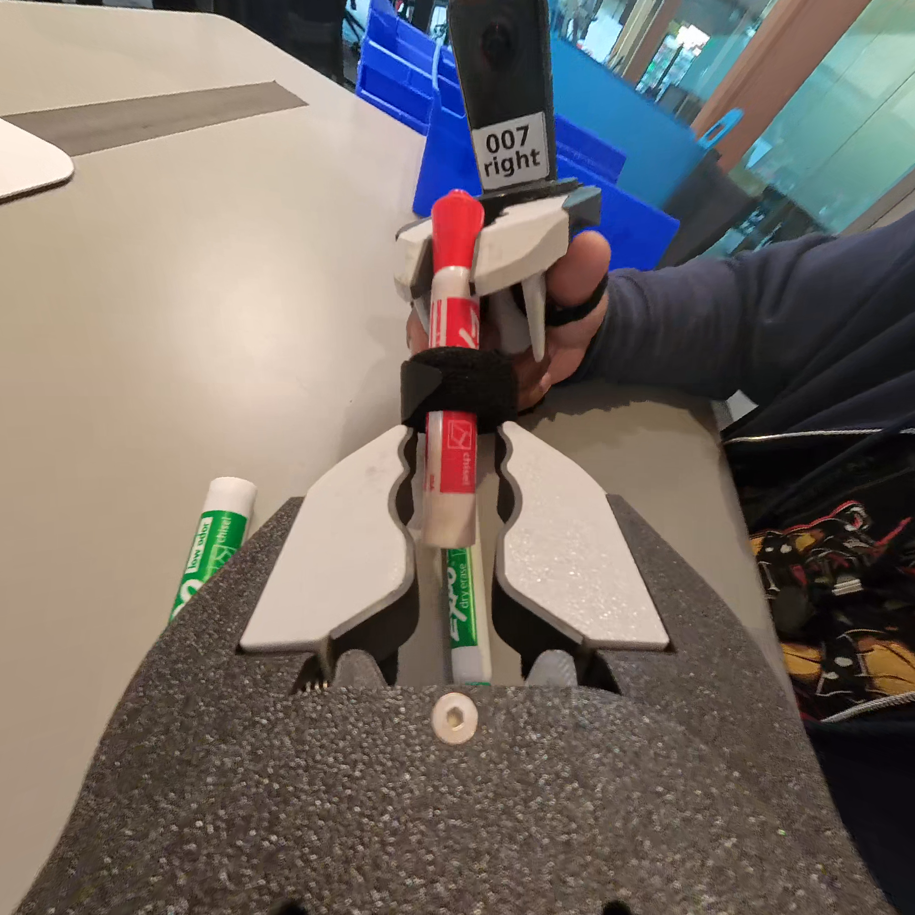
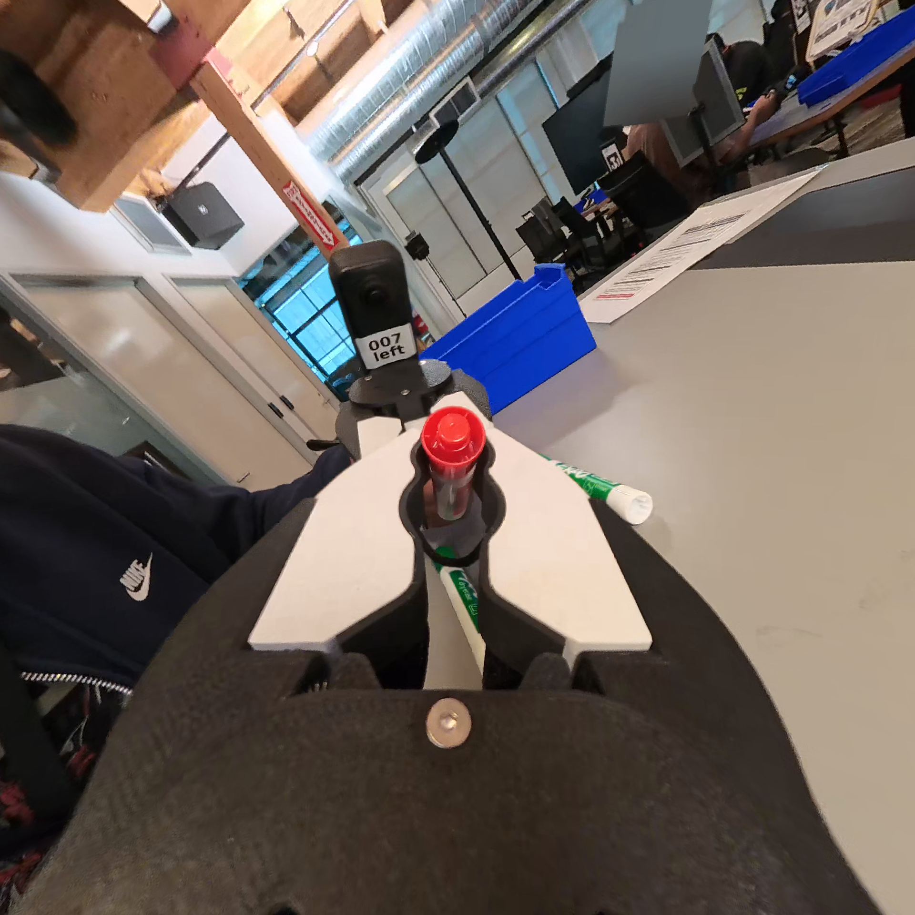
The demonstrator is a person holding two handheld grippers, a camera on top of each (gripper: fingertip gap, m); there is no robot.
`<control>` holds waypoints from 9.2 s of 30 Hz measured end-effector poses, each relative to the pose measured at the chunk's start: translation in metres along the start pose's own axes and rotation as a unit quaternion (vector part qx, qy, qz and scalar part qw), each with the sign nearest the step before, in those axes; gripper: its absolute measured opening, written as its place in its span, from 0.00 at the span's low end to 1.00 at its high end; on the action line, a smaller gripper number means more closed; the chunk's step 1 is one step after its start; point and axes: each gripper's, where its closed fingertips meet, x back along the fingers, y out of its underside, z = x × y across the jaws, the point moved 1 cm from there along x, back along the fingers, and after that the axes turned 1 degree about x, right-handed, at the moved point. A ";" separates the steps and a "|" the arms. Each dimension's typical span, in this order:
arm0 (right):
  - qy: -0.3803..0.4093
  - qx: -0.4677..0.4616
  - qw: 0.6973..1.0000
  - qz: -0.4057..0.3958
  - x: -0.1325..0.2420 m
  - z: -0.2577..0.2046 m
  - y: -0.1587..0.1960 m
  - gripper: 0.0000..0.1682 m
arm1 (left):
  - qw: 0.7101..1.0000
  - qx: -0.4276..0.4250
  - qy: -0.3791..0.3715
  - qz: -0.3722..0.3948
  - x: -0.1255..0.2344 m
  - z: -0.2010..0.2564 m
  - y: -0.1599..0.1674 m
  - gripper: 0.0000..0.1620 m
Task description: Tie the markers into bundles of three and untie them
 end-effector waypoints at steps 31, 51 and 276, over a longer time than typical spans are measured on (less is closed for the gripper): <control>0.023 0.349 0.857 -0.379 -0.010 -0.010 0.096 0.19 | 0.994 0.002 0.009 0.111 0.039 -0.016 -0.028 0.12; 0.147 0.187 0.911 -0.337 0.033 0.015 0.083 0.11 | 0.955 0.110 0.090 0.260 0.066 -0.014 -0.048 0.12; 0.016 0.147 0.940 -0.307 0.068 -0.050 0.106 0.11 | 0.926 -0.072 -0.025 -0.370 -0.023 0.067 0.077 0.12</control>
